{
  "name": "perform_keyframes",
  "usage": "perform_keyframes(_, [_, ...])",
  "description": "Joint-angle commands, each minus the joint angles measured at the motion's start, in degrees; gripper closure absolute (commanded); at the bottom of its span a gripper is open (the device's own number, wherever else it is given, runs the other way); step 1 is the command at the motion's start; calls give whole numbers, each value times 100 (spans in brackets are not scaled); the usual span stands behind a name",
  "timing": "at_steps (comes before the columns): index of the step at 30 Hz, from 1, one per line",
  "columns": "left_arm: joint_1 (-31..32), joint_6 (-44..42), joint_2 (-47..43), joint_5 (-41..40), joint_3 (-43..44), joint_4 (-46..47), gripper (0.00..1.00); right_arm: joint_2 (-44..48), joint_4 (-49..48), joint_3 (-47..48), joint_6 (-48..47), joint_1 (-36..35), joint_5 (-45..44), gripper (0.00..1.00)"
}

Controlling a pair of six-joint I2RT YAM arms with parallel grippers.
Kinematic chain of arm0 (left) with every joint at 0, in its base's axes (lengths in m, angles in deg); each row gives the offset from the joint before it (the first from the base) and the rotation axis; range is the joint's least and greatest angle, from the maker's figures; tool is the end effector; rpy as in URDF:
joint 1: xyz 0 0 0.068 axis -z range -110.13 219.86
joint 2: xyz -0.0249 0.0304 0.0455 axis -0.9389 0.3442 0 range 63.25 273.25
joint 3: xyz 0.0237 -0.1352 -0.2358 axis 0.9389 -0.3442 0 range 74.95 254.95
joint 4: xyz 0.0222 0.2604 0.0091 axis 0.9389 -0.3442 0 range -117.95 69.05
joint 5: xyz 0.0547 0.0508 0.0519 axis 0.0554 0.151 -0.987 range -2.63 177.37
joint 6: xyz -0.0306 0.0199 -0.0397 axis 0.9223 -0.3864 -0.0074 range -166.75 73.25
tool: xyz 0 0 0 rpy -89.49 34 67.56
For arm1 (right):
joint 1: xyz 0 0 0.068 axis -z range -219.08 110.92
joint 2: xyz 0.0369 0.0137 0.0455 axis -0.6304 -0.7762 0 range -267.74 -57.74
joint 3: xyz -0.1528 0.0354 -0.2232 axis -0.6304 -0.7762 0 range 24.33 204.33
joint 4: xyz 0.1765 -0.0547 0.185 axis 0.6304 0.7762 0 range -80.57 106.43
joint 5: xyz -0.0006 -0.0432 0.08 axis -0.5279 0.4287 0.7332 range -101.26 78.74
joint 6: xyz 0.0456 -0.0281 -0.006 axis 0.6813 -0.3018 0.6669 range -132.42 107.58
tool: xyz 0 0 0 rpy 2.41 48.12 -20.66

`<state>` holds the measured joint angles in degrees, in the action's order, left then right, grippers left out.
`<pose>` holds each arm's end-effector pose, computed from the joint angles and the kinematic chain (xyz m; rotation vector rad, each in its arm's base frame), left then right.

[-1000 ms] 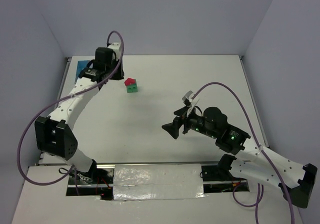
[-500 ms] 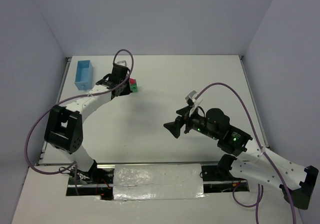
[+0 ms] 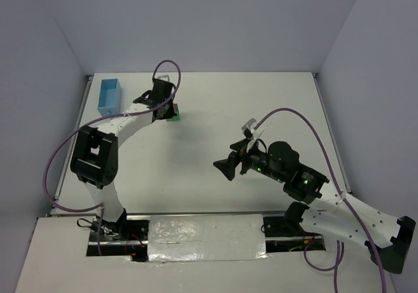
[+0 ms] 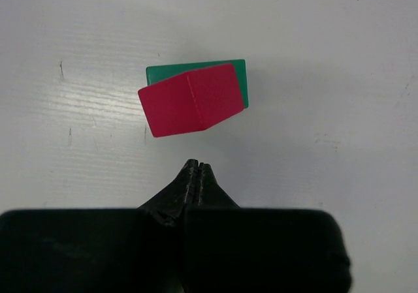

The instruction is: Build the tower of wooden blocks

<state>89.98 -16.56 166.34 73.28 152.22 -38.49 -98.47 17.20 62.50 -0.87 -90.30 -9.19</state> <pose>0.3836 -0.1313 0.2435 -0.3244 2.2820 -0.1643 0.1088 0.1374 0.3151 -0.6451 1.7077 0.8212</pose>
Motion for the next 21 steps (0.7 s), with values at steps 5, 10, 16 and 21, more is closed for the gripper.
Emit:
perform_keyframes(5, [-52, -40, 291, 11, 367, 93, 100, 4, -136, 6, 40, 7, -84, 0])
perform_keyframes(10, [-78, -58, 414, 37, 455, 76, 100, 4, -135, -3, 49, 7, -75, 0])
perform_keyframes(16, [-87, -101, 440, 196, 455, 146, 100, -31, -127, 6, 49, -2, -31, 0])
perform_keyframes(21, [-105, -163, 554, 160, 604, 31, 100, -5, -144, -3, 40, -2, -4, 0])
